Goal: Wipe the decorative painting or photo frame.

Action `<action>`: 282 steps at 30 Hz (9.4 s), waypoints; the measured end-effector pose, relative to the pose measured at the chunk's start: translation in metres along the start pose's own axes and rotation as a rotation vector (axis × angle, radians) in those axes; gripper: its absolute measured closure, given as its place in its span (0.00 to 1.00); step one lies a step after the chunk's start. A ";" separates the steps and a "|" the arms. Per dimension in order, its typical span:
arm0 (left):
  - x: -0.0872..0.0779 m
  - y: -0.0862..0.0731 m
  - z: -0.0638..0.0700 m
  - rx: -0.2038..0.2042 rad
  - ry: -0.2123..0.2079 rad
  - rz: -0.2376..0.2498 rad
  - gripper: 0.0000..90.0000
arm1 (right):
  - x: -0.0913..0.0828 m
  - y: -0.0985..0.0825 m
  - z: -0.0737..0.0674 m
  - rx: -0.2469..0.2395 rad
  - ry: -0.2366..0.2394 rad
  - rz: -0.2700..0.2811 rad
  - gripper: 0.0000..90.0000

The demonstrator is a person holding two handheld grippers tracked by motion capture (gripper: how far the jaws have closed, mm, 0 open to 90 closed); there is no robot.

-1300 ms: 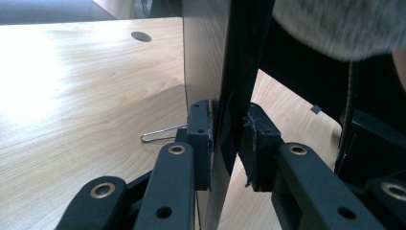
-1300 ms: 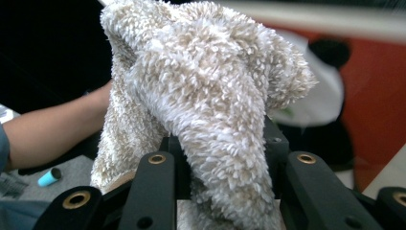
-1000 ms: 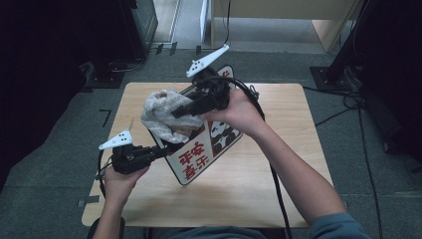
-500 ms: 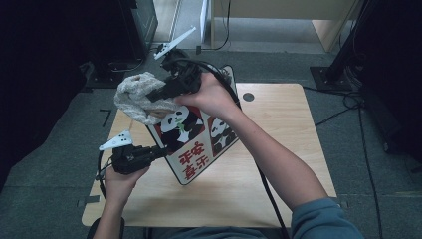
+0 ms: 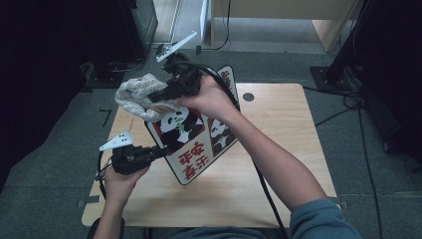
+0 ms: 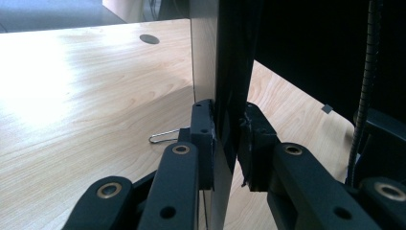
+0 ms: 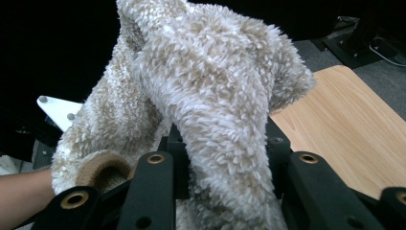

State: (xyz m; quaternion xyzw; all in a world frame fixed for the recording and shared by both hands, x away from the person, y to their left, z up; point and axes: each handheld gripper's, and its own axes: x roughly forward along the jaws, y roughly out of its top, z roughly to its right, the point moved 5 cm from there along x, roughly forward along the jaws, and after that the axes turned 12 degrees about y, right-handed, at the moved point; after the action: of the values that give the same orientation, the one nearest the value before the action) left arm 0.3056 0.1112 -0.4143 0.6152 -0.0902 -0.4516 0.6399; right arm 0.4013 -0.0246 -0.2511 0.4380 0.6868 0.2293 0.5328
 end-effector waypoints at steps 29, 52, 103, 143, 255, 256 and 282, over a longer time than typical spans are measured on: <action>0.000 0.000 -0.001 -0.004 0.004 -0.001 0.88 | -0.016 -0.009 0.016 0.021 0.016 0.041 0.72; 0.000 0.000 -0.001 -0.012 -0.001 -0.003 0.88 | -0.036 -0.016 0.032 0.045 -0.014 0.061 0.72; -0.001 0.000 -0.001 -0.003 -0.002 -0.009 0.88 | -0.080 -0.031 0.069 0.095 -0.105 0.086 0.71; -0.002 0.002 -0.007 0.003 -0.003 -0.017 0.88 | -0.115 -0.041 0.091 0.169 -0.185 0.101 0.72; -0.002 0.001 -0.008 -0.003 0.004 -0.013 0.87 | -0.155 -0.157 0.144 0.296 -0.465 0.186 0.75; -0.002 0.001 -0.008 -0.004 0.004 -0.013 0.87 | -0.154 -0.158 0.145 0.294 -0.467 0.183 0.75; -0.001 0.001 -0.008 -0.006 0.003 -0.011 0.87 | -0.143 -0.189 0.148 0.317 -0.456 0.181 0.75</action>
State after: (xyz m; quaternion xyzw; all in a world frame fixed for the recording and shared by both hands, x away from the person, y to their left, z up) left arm 0.3107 0.1177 -0.4144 0.6145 -0.0845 -0.4543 0.6394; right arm 0.4786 -0.2641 -0.3713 0.6156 0.5346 0.0612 0.5758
